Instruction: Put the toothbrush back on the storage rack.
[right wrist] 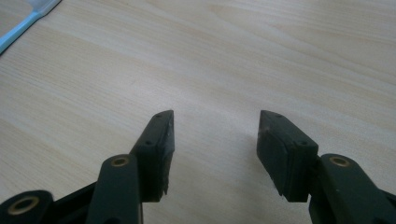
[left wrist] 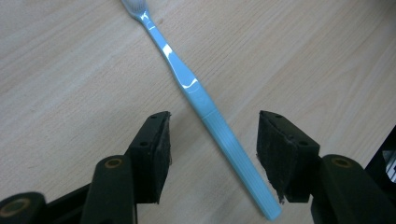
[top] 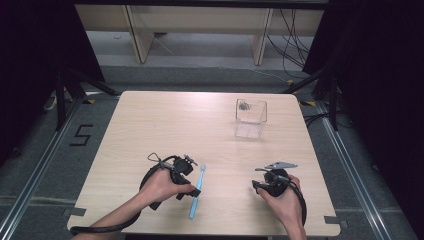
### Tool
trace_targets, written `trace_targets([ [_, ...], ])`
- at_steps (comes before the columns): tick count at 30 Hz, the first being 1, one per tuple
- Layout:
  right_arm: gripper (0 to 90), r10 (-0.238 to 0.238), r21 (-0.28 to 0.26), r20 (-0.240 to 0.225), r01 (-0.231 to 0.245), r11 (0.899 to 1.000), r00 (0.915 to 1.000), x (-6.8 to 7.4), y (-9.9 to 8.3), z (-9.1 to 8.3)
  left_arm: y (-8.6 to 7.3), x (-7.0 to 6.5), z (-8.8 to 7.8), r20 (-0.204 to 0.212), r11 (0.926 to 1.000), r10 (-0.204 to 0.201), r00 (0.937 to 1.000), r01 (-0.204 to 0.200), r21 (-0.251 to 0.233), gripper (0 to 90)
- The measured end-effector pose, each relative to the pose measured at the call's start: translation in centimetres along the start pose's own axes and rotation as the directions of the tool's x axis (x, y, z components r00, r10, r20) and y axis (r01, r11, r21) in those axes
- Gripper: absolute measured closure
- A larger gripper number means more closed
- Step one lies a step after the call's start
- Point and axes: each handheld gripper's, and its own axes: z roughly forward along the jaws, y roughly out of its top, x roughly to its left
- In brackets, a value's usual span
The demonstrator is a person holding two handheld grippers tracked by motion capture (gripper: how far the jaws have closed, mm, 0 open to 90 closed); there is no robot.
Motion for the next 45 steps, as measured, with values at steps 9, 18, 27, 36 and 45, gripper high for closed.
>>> trace_targets([
  [9,47.4,0.002,0.003,0.002,-0.002,1.000,1.0000,0.1,0.0,0.1,0.5,0.1,0.6,-0.017,0.9981,-0.003,0.9999,0.004,0.062,43.8],
  [18,47.4,0.006,0.003,-0.007,-0.006,1.000,1.0000,0.2,0.0,0.1,0.8,-0.2,1.2,-0.041,0.9963,0.012,0.9991,-0.009,0.085,44.5],
  [27,47.4,-0.010,-0.008,-0.009,0.010,1.000,0.9999,0.2,0.1,0.2,1.0,-1.1,1.5,-0.079,0.9946,0.015,0.9968,-0.006,0.104,46.8],
  [36,47.4,0.009,-0.003,-0.009,-0.009,1.000,0.9999,0.4,0.1,0.2,1.3,-1.5,1.9,-0.120,0.9910,0.061,0.9909,-0.046,0.126,48.3],
  [45,47.4,0.024,0.005,-0.013,-0.024,1.000,0.9996,0.6,0.1,0.2,1.4,-1.7,2.4,-0.143,0.9868,0.084,0.9862,-0.063,0.149,49.5],
])
